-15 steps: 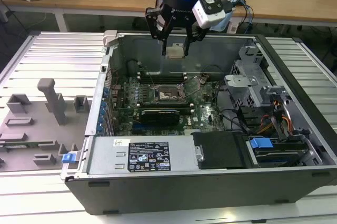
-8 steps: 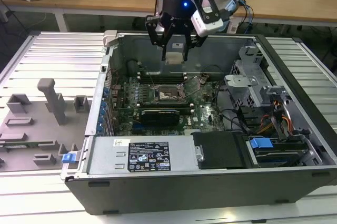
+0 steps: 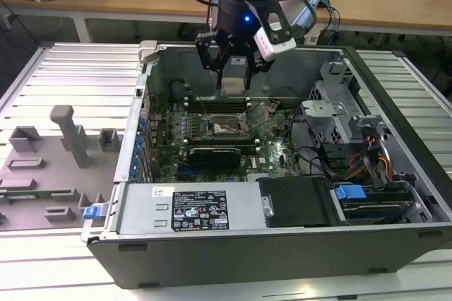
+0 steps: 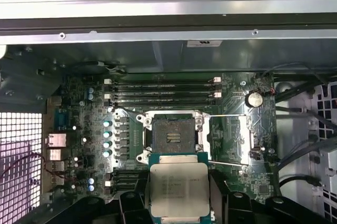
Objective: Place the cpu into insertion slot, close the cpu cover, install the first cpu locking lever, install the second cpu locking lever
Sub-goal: 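Place the cpu into insertion slot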
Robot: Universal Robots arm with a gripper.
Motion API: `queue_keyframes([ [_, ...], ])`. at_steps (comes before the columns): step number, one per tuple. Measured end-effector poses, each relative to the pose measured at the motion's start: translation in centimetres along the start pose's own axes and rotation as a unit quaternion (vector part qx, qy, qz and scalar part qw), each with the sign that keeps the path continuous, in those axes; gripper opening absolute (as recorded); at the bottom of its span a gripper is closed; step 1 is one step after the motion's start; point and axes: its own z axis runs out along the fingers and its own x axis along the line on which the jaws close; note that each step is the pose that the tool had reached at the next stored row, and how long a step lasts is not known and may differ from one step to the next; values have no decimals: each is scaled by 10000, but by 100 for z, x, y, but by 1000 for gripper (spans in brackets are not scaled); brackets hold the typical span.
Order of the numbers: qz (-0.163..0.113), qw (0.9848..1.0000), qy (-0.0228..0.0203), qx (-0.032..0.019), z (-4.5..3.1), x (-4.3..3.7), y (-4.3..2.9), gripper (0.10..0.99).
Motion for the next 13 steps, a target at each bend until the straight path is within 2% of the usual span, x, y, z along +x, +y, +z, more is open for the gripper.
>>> queue_keyframes([
  [13, 11, 10000, -1, 3, 180, -3, -16, 541],
])
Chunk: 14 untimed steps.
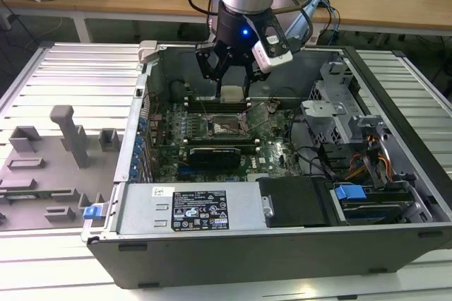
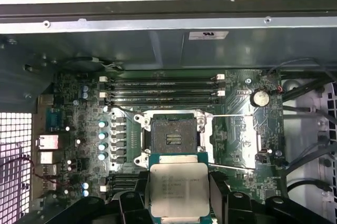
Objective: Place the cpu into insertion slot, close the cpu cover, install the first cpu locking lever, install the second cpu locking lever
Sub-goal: 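Place the cpu into insertion slot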
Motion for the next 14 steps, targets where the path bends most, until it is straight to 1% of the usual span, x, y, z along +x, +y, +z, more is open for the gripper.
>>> queue_keyframes([
  [1, 64, 10000, -5, -1, 2, 0, 0, 541],
  [2, 198, 9998, -18, -4, 7, 0, -1, 541],
  [4, 381, 9993, -34, -8, 13, 0, -1, 541],
  [5, 507, 9987, -45, -11, 16, 0, -1, 541],
  [6, 739, 9972, -65, -15, 23, -1, -2, 541],
  [8, 887, 9960, -78, -18, 27, 0, -2, 541],
  [9, 1024, 9947, -90, -21, 31, -1, -2, 541],
  [11, 1348, 9908, -119, -28, 41, -1, -3, 541],
  [13, 1592, 9871, -141, -32, 48, -1, -4, 541],
  [14, 1666, 9859, -147, -33, 50, -1, -4, 541],
])
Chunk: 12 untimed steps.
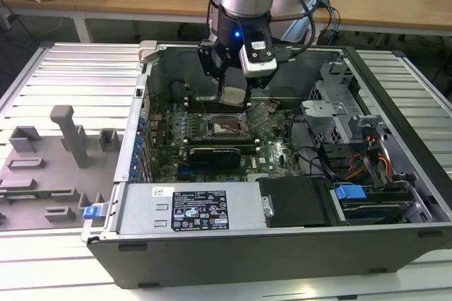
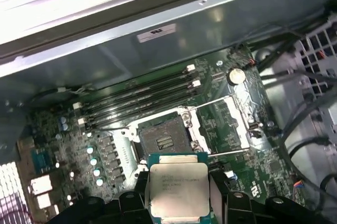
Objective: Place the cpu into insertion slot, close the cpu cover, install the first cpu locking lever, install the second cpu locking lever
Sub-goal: 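Place the cpu into insertion slot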
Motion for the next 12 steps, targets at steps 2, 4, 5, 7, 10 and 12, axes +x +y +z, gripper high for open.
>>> queue_keyframes([
  [2, 210, 9998, -19, -4, 6, 0, 0, 541],
  [4, 388, 9992, -34, -8, 12, 0, -1, 541],
  [5, 464, 9989, -41, -9, 15, 0, -1, 541],
  [7, 605, 9982, -53, -12, 19, 0, -2, 541],
  [10, 844, 9964, -74, -16, 26, 0, -2, 541],
  [12, 985, 9951, -87, -19, 31, -1, -3, 541],
])
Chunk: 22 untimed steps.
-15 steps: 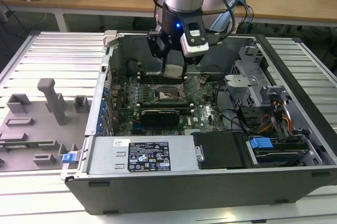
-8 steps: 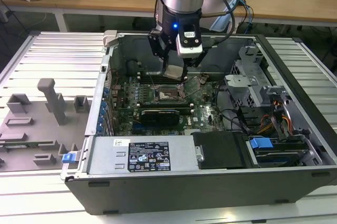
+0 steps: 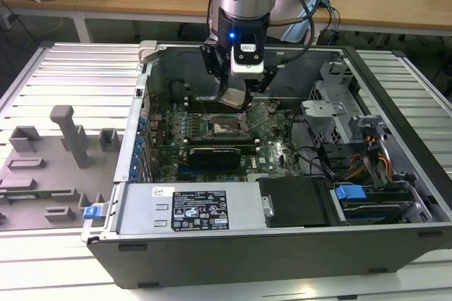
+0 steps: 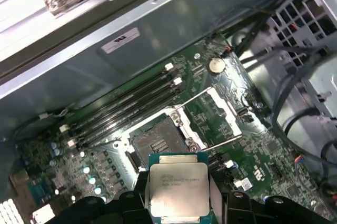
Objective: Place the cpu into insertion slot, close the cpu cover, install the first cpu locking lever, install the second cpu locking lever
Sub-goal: 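Place the cpu into insertion slot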
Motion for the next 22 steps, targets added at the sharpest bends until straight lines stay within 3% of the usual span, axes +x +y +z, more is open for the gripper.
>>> queue_keyframes([
  [6, 567, 9984, -50, -11, 20, 0, -2, 541],
  [11, 959, 9954, -85, -18, 34, -1, -3, 541],
  [13, 1220, 9925, -108, -23, 43, -1, -4, 541],
  [17, 1508, 9885, -133, -28, 53, -1, -5, 541],
  [18, 1615, 9868, -143, -31, 57, -1, -5, 541],
  [19, 1746, 9845, -154, -33, 62, -1, -6, 541],
  [20, 1973, 9802, -174, -38, 69, -1, -6, 541],
  [21, 2116, 9772, -187, -41, 74, -1, -7, 541],
  [22, 2205, 9752, -195, -42, 76, -2, -7, 541],
])
